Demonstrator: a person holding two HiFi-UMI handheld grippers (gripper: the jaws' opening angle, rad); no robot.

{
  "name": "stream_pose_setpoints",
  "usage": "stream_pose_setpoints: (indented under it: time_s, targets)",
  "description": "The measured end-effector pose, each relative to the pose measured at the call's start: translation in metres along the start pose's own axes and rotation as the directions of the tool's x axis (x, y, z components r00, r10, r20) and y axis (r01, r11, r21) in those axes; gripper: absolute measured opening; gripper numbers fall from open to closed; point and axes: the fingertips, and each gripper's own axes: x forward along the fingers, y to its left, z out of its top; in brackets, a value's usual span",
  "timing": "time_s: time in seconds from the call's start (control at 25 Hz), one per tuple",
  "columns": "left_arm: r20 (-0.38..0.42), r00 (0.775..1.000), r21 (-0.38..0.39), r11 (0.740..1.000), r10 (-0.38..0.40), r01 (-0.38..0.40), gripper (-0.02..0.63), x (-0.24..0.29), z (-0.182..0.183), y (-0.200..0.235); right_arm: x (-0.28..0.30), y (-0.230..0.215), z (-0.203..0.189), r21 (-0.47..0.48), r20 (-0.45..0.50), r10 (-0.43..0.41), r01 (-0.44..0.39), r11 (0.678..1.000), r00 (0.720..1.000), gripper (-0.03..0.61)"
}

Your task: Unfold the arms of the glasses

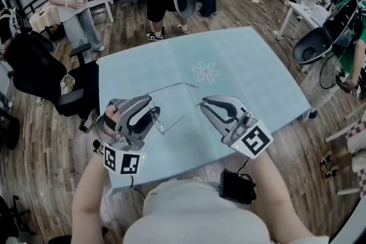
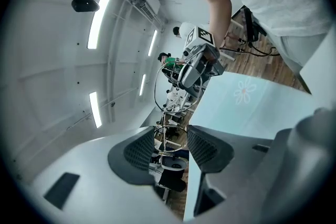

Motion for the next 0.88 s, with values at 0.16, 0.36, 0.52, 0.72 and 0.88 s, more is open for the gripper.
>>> stream_pose_setpoints:
  time_s: [0.16,0.36,0.52,0.72,0.88]
  targets:
    - [-0.017,1.000,0.009,1.000,0.004,-0.004,0.201,-0.002,-0.001,0.001,-0.007,0.005,0.007,-0.010,0.009,0.002,-0.002,1.000,1.000,0.031]
    - [-0.031,0.999,0.020,1.000,0.014,-0.014,0.201,-0.002,-0.004,0.000,-0.014,0.011,0.007,-0.027,-0.003,0.003,-0.003,1.000,1.000,0.031]
    - [-0.043,0.999,0.039,0.999,0.018,-0.017,0.201,0.001,-0.004,-0.003,-0.024,0.015,0.005,-0.033,-0.009,0.002,-0.003,0.999,1.000,0.031]
    - [-0.049,0.999,0.057,0.998,0.024,-0.021,0.201,0.001,-0.005,-0.001,-0.027,0.019,0.009,-0.030,-0.014,0.008,-0.009,1.000,1.000,0.031]
    - [-0.053,0.998,0.078,0.997,0.035,-0.031,0.201,0.004,-0.005,0.001,-0.029,0.019,0.009,-0.026,-0.019,0.016,-0.016,1.000,1.000,0.031]
